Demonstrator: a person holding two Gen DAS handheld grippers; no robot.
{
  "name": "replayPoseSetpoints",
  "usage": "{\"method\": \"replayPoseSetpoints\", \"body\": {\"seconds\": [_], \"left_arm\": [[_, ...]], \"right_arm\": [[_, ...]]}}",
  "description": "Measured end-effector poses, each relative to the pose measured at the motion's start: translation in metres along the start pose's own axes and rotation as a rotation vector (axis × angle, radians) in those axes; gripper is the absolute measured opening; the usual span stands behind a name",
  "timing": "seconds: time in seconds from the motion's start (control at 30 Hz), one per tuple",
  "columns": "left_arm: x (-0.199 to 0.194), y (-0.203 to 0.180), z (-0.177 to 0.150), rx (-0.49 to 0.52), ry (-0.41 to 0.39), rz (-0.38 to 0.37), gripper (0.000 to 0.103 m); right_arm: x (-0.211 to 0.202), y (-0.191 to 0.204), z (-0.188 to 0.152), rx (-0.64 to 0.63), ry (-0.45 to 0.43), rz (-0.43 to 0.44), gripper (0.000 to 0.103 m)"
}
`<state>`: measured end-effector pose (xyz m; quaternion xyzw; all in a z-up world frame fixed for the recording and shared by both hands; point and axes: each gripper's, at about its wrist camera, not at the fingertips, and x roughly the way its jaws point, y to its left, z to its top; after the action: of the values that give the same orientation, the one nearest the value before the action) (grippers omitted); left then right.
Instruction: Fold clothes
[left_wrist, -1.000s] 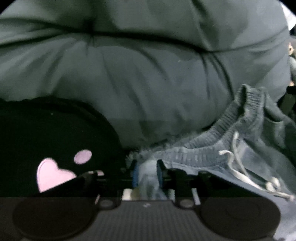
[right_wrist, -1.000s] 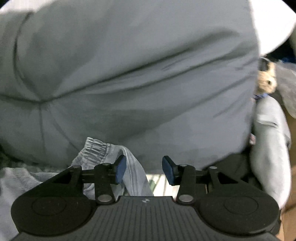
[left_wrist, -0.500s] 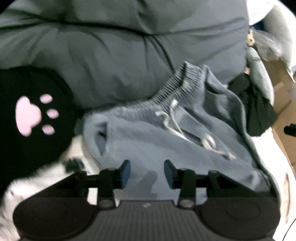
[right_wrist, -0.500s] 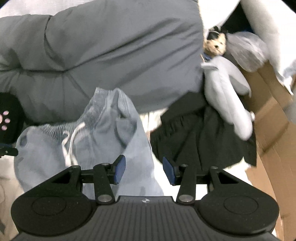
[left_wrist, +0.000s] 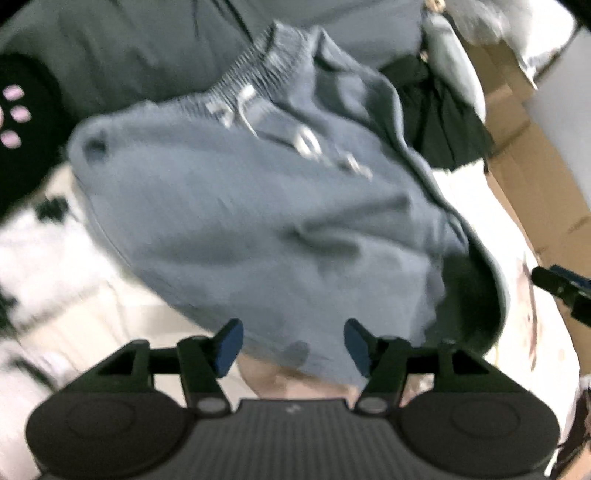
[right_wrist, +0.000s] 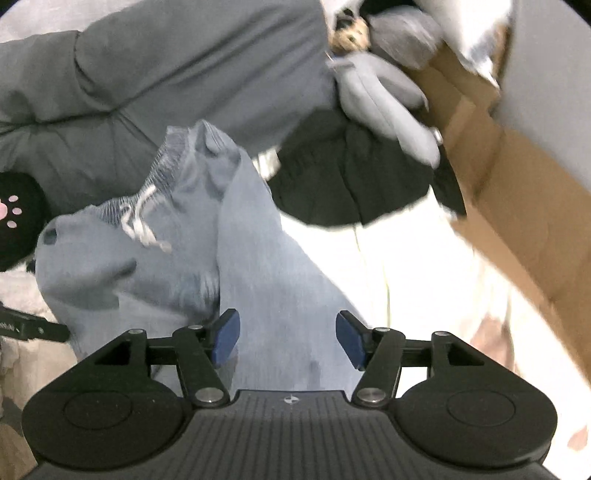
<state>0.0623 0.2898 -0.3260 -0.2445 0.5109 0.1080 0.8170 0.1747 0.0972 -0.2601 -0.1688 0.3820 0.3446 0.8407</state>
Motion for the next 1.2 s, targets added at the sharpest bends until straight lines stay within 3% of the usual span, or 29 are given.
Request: {"method": "replayPoseSetpoints", "body": {"seconds": [0.17,0.27,0.43,0.6,0.8,0.83,0.87,0.93,0.97,1.0,1.03,1.2], "left_arm": [[0.021,-0.015,-0.023,0.020,0.048,-0.041,0.068],[0.030,-0.022,-0.033,0.031,0.056,-0.048,0.077],[0.051,-0.028,-0.049,0.046,0.048,-0.078,0.077],[0.061,-0.033,-0.063,0.085,-0.042,-0.052,0.075],[0.050,-0.034,-0.062,0.131,-0.198,-0.022,0.070],[0.049,-0.034,-0.060,0.139,-0.213,-0.025,0.065],[0.048,-0.034,-0.059,0.145,-0.225,-0.032,0.061],[0.045,-0.032,-0.057,0.151,-0.244,-0.051,0.037],[0.041,-0.031,-0.056,0.144,-0.259,-0.056,0.036],[0.036,-0.029,-0.055,0.137,-0.275,-0.060,0.029],[0.032,-0.028,-0.053,0.130,-0.290,-0.064,0.017],[0.002,-0.013,-0.035,0.109,-0.382,-0.067,0.010]], "right_arm": [[0.003,0.000,-0.042,0.067,0.032,-0.004,0.065],[0.010,0.000,-0.063,0.146,0.058,0.013,0.065],[0.029,0.008,-0.092,0.274,0.061,0.040,0.069],[0.056,0.018,-0.113,0.417,0.085,0.078,0.069],[0.069,0.026,-0.123,0.453,0.078,0.092,0.068],[0.071,0.025,-0.125,0.470,0.074,0.094,0.067],[0.073,0.024,-0.125,0.487,0.071,0.098,0.063],[0.076,0.023,-0.125,0.511,0.066,0.103,0.051],[0.078,0.022,-0.124,0.514,0.064,0.108,0.039],[0.079,0.021,-0.123,0.518,0.061,0.127,0.019],[0.079,0.019,-0.121,0.523,0.059,0.145,0.011],[0.058,0.008,-0.107,0.499,0.035,0.117,0.005]]}}
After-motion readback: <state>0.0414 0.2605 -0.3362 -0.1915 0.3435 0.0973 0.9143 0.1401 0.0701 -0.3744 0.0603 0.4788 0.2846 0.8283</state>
